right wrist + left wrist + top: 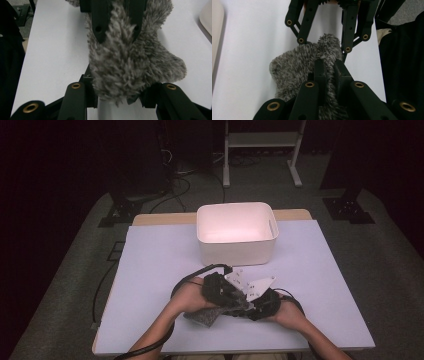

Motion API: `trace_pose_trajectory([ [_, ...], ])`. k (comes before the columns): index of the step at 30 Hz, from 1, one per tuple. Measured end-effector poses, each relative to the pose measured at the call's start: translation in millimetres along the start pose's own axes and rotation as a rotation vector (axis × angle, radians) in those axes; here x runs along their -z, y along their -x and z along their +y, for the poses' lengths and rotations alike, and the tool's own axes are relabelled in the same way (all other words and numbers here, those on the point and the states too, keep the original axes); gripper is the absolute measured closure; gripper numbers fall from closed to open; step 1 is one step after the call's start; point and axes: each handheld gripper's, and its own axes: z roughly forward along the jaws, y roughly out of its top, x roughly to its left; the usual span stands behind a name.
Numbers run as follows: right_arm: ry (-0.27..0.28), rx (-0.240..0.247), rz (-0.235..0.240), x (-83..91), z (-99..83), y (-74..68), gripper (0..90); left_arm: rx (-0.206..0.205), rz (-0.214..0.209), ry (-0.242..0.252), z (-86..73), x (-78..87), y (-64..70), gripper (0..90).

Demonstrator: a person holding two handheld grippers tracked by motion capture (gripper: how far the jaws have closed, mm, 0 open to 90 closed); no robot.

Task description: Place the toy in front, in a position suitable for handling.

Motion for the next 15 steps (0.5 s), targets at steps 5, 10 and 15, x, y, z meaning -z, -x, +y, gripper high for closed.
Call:
trace_pose_trajectory([
  [5, -0.007, 0.008, 0.007, 0.3, 0.9, 1.3, 57.3, 0.024, 0.026, -0.018, -13.0, 10.7, -1.4, 82.9],
  [10, -0.022, 0.018, 0.01, 3.5, 0.1, 3.8, 57.4, 0.075, 0.052, -0.007, -36.0, 25.9, -4.3, 82.8],
  [15, -0.031, 0.004, 0.02, 13.3, -7.8, 8.8, 57.4, 0.145, 0.083, 0.017, -63.3, 41.5, -8.9, 82.6],
])
